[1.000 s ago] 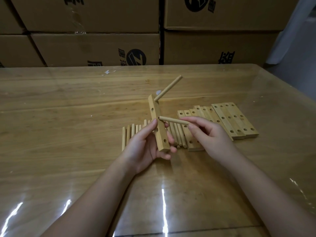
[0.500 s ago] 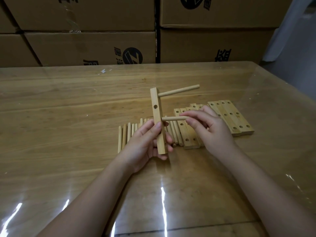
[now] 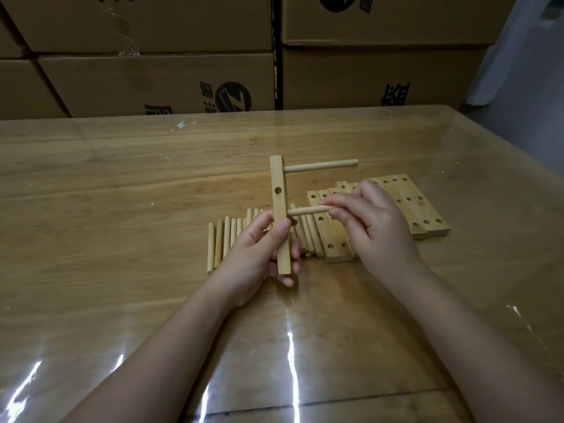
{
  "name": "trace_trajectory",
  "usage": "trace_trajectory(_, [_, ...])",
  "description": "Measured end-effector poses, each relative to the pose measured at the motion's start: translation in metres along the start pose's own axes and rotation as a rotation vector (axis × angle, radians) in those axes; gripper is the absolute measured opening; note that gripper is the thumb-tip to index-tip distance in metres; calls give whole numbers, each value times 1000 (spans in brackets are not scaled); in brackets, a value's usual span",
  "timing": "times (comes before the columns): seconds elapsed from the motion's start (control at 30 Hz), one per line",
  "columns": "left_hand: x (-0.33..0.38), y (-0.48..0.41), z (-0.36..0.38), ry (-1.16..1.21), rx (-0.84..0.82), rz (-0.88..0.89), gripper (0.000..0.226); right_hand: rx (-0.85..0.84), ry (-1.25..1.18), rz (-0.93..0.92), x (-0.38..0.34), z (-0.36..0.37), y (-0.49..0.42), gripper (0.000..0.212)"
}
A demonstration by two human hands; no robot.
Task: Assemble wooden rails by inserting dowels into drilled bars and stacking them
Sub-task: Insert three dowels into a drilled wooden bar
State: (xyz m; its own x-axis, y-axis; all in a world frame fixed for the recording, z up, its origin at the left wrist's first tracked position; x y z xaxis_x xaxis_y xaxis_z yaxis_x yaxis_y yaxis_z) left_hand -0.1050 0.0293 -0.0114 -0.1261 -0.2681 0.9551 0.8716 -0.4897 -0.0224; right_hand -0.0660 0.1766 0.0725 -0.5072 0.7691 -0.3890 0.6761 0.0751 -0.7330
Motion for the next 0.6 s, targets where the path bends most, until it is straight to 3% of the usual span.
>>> trace_trajectory(0.2, [0,0,0,-5,-1,-9,26,-19,37,11,2,3,1,20])
trace_trajectory(0.3, [0,0,2,-4,-24,-17,26,-66,190,-74,-1,5,2,26])
trace_trajectory(0.6, [-3,-1,2,77,-34,-78,46,127,485,-127,4,-17,0,20])
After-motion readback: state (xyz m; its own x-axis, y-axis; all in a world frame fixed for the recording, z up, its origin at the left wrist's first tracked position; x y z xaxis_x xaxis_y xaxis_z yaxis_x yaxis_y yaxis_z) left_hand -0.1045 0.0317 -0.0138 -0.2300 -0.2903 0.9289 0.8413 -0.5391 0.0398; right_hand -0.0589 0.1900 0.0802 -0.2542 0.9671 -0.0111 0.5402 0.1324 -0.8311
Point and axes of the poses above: each hand's wrist, its own y-axis away from the middle knuckle, its own z-axis out of the palm, x = y × z, the point moved 7 cm from there along -y, towards the middle knuckle, and after that the axes turned 4 degrees about x, right-handed, at the moved point
